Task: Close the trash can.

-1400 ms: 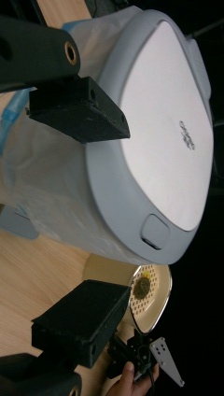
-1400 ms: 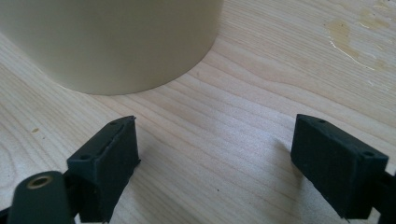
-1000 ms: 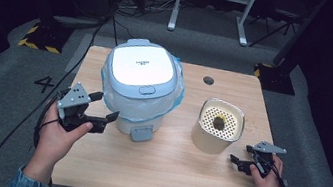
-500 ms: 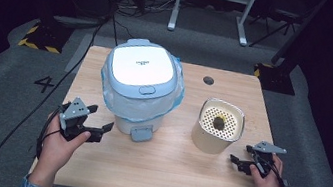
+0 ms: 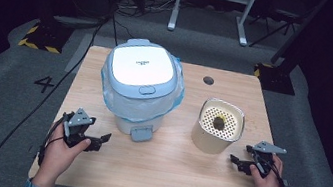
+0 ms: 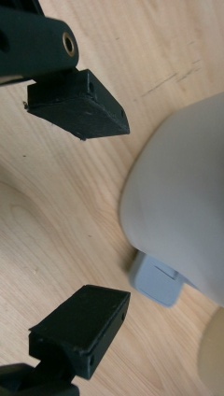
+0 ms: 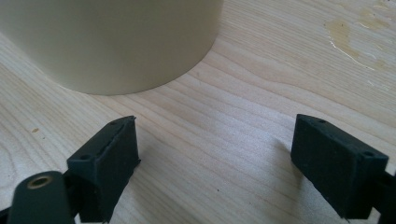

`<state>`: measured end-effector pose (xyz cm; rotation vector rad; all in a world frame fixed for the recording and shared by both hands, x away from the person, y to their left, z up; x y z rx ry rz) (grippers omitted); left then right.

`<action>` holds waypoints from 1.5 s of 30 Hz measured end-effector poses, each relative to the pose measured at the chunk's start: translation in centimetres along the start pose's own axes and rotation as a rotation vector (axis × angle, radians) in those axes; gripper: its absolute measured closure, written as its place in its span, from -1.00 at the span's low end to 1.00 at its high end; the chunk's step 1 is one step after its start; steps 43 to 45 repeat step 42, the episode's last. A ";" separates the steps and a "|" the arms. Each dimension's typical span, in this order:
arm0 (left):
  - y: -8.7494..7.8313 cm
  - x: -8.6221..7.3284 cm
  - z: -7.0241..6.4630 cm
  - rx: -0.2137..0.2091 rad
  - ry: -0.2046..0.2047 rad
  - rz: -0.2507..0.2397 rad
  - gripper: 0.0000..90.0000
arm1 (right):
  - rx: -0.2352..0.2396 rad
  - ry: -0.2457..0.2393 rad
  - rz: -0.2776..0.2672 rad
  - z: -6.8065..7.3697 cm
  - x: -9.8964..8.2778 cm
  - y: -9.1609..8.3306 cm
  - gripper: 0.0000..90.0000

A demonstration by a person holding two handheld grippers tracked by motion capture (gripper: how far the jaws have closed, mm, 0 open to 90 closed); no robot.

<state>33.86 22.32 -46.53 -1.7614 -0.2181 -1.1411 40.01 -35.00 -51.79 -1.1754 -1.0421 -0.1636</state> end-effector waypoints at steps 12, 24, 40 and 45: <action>1.5 -2.2 -0.2 0.005 0.009 0.125 -0.60 | 0.000 0.000 0.000 0.0 0.0 0.0 -0.66; 3.0 -3.2 -0.7 0.028 0.055 0.204 -0.63 | -0.001 -0.001 0.001 0.0 0.0 0.0 -0.66; 4.0 -3.8 -0.6 0.019 0.071 0.135 -0.75 | 0.000 -0.001 0.001 0.0 0.0 0.0 -0.66; 4.0 -3.8 -0.6 0.018 0.068 0.135 -0.77 | 0.000 0.000 0.000 0.0 0.0 0.0 -0.66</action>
Point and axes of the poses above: each handheld gripper's, and its own axes: y roughly forward along the jaws, x roughly out of its top, z roughly to its left, the point moved 2 cm from there along y, roughly forward along the jaws, and after that the axes turned 1 degree about y, right-handed, at the moved point
